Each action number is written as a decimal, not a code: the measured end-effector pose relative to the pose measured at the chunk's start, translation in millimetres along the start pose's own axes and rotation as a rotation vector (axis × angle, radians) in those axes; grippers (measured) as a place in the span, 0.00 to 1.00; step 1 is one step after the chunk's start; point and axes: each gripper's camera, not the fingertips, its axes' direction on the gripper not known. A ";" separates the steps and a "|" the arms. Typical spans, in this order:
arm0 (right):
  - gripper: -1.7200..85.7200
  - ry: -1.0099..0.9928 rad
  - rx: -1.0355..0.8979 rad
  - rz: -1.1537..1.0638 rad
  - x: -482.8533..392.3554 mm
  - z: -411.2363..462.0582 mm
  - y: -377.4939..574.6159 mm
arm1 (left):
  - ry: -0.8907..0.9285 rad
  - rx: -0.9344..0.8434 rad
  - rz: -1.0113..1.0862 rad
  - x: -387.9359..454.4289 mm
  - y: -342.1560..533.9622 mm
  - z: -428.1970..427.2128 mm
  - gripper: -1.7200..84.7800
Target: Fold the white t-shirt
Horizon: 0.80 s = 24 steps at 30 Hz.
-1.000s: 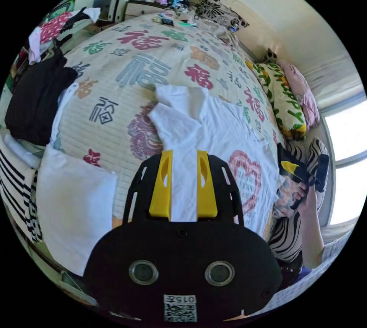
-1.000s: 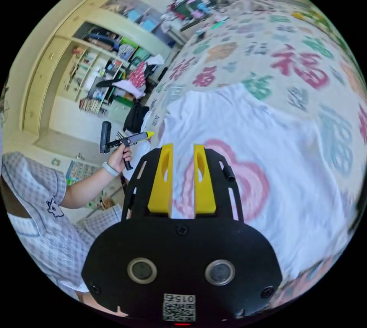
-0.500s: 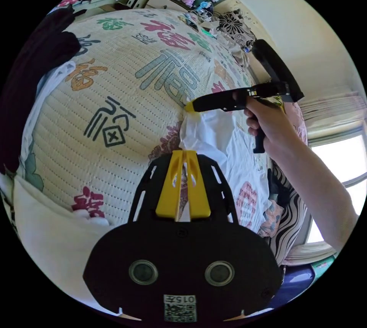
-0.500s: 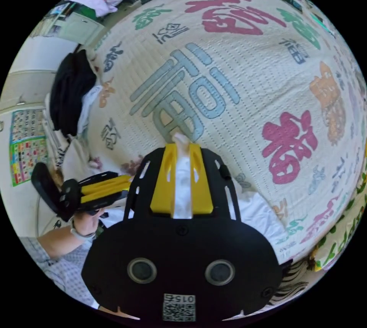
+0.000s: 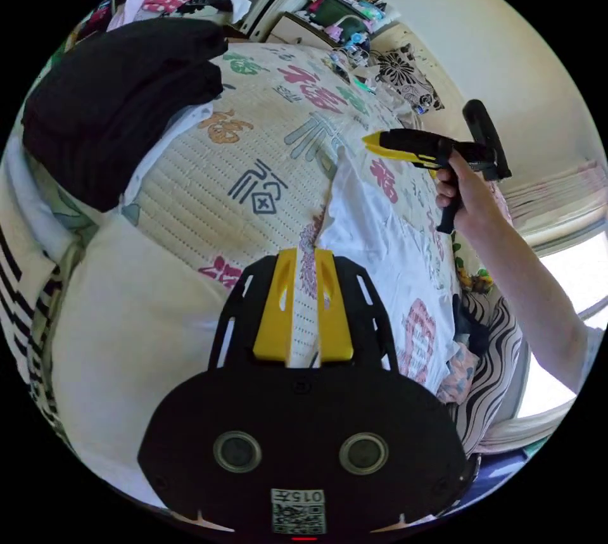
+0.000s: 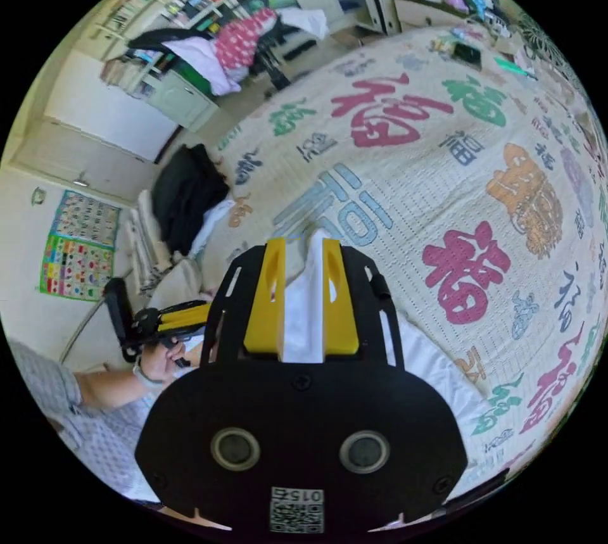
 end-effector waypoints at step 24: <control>0.12 0.113 -0.326 0.932 -31.7 -12.8 621.5 | -0.509 -0.672 0.399 108.3 185.7 22.4 0.14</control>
